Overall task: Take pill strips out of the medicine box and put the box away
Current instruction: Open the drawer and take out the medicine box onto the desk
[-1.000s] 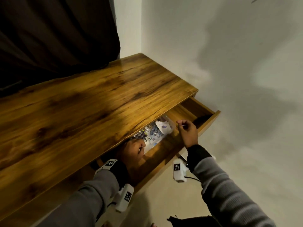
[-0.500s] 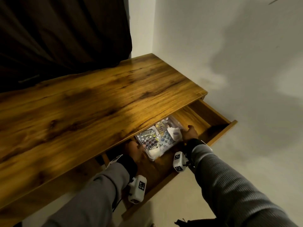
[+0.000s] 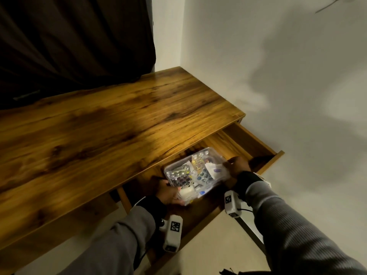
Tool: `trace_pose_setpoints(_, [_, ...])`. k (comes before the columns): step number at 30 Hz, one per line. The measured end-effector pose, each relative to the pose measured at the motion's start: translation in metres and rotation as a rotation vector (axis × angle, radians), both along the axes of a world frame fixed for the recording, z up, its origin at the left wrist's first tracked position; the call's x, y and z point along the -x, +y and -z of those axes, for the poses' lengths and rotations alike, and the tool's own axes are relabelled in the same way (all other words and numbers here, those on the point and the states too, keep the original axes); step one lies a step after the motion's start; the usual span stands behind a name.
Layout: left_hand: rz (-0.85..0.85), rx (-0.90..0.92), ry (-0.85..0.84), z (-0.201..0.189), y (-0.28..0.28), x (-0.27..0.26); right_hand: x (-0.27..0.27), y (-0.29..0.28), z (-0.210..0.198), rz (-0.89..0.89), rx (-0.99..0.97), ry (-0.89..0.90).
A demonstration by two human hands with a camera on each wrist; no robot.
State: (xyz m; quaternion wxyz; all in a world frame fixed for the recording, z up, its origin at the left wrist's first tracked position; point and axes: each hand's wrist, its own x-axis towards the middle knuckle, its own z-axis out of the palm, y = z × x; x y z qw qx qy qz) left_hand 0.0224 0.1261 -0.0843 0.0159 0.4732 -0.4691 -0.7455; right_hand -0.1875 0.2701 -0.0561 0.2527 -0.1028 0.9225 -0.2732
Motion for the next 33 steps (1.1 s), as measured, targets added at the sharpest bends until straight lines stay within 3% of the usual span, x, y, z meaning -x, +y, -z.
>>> trace_pose_setpoints(2, [0.147, -0.033, 0.038, -0.013, 0.004, -0.008, 0.002, 0.012, -0.006, -0.036, -0.007, 0.031])
trace_pose_setpoints(6, [0.276, -0.111, 0.127, -0.029, 0.009, -0.022, -0.003, 0.038, -0.020, -0.088, 0.105, 0.151])
trace_pose_setpoints(12, [0.279, -0.078, 0.195, -0.060, 0.003, -0.026, 0.001, 0.043, -0.034, 0.003, 0.363, 0.241])
trace_pose_setpoints(19, [0.171, 0.174, 0.261, -0.097, -0.065, -0.019, -0.007, -0.041, -0.085, -0.042, 0.569, 0.235])
trace_pose_setpoints(27, [0.157, 0.375, 0.210, -0.122, -0.158, 0.001, 0.012, -0.157, -0.078, -0.051, 0.585, 0.082])
trace_pose_setpoints(33, [0.153, 0.405, 0.127, -0.113, -0.212, 0.019, 0.031, -0.208, -0.058, 0.001, 0.543, -0.007])
